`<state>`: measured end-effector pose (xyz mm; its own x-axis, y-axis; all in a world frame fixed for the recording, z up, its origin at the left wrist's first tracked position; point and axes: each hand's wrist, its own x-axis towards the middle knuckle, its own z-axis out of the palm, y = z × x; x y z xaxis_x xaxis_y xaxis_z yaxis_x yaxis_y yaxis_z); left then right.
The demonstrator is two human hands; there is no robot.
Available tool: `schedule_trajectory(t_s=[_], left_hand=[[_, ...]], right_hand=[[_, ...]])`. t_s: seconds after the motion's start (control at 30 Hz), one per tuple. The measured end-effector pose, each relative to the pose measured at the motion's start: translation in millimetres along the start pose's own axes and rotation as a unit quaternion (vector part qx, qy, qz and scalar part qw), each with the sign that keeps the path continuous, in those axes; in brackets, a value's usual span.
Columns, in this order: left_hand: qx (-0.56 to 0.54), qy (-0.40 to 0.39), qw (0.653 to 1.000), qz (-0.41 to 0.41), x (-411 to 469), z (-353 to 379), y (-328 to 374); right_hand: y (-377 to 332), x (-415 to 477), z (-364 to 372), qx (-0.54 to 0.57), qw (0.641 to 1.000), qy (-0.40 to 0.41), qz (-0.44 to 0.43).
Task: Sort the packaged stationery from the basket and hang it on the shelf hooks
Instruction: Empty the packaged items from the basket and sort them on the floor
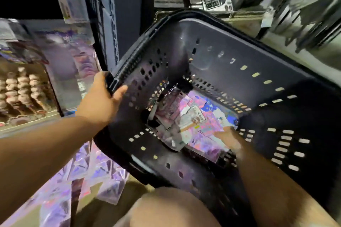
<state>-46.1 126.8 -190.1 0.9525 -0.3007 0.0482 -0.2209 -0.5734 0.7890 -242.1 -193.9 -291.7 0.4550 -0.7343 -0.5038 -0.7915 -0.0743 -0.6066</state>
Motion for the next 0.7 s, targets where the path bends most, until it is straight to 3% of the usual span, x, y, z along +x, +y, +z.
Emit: schedule_trajectory(t_s=[0.07, 0.23, 0.33, 0.43, 0.7], left_hand=[[-0.008, -0.007, 1.000, 0.001, -3, 1, 1], [-0.008, 0.000, 1.000, 0.017, -10, 6, 4], [-0.005, -0.001, 1.000, 0.019, -9, 9, 6], [-0.010, 0.007, 1.000, 0.024, -6, 10, 9], [-0.009, 0.035, 0.999, 0.030, 0, 13, 4]], right_hand=[[21, 22, 4, -0.056, 0.998, 0.032, 0.026], [33, 45, 4, -0.039, 0.995, 0.077, 0.043], [31, 58, 1, -0.135, 0.982, 0.130, 0.027], [31, 85, -3, -0.166, 0.976, 0.140, 0.018], [-6, 107, 10, -0.110, 0.989, 0.092, 0.041]])
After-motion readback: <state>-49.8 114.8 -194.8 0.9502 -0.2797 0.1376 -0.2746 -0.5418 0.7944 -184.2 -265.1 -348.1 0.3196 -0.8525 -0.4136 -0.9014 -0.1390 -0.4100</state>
